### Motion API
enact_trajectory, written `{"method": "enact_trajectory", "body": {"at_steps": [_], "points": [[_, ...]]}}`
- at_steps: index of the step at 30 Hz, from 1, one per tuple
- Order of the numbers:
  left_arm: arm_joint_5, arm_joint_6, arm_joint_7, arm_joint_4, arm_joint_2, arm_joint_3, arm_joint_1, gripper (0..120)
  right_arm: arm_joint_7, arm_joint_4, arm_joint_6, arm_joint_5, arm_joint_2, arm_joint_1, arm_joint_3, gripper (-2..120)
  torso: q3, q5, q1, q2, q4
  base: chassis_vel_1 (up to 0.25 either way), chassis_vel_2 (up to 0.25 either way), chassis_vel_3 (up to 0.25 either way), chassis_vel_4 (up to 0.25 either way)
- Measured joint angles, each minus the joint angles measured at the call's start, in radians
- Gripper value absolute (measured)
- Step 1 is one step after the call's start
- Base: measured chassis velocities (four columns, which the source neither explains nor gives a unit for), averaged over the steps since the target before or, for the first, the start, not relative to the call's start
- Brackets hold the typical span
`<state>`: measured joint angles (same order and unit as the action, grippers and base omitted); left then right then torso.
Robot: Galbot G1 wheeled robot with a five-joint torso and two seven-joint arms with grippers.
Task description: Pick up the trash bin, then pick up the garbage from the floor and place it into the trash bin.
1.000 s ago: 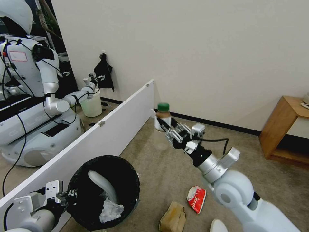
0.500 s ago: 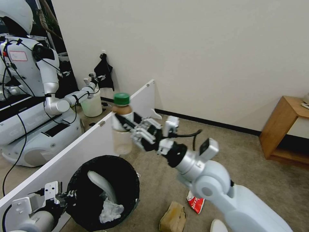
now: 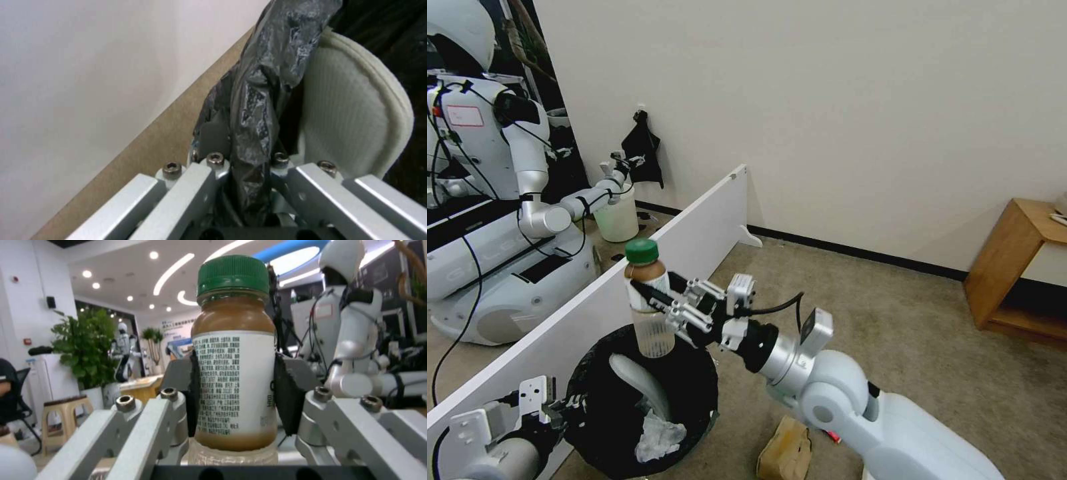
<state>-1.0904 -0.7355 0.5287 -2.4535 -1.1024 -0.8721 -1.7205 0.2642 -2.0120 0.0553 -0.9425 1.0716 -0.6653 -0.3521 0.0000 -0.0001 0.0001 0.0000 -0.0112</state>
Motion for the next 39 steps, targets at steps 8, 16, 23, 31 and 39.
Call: {"method": "enact_trajectory", "body": {"at_steps": [8, 16, 23, 31, 39], "points": [[-0.024, 0.000, 0.004, -0.011, 0.002, -0.020, -0.011, 3, 0.010, 0.062, 0.016, 0.087, 0.000, -0.039, -0.044, 33, 0.000, 0.0001, 0.000, 0.000, -0.0001, 0.000, 0.000, 0.000, 0.000], [-0.047, 0.000, 0.013, -0.017, 0.004, -0.027, -0.020, 3, 0.008, 0.083, 0.019, 0.127, -0.002, -0.058, -0.053, 46, 0.000, 0.0000, 0.000, 0.000, -0.0001, 0.000, 0.000, 0.000, 0.000], [-0.055, 0.000, 0.016, -0.015, 0.008, -0.031, -0.017, 3, 0.010, 0.085, 0.019, 0.132, -0.012, -0.066, -0.055, 71, 0.000, 0.0001, 0.000, 0.000, -0.0001, 0.000, 0.000, 0.000, 0.000], [-0.067, 0.000, 0.021, -0.009, 0.012, -0.034, -0.012, 3, 0.013, 0.082, 0.019, 0.132, -0.017, -0.073, -0.058, 98, 0.000, 0.0001, 0.000, 0.000, -0.0002, 0.000, 0.000, 0.000, 0.000], [-0.072, 0.000, 0.028, -0.002, 0.011, -0.035, -0.013, 3, 0.013, 0.060, 0.030, 0.105, 0.006, -0.047, -0.048, 100, 0.000, 0.0000, 0.000, 0.000, -0.0001, 0.000, 0.000, 0.000, 0.000]]}}
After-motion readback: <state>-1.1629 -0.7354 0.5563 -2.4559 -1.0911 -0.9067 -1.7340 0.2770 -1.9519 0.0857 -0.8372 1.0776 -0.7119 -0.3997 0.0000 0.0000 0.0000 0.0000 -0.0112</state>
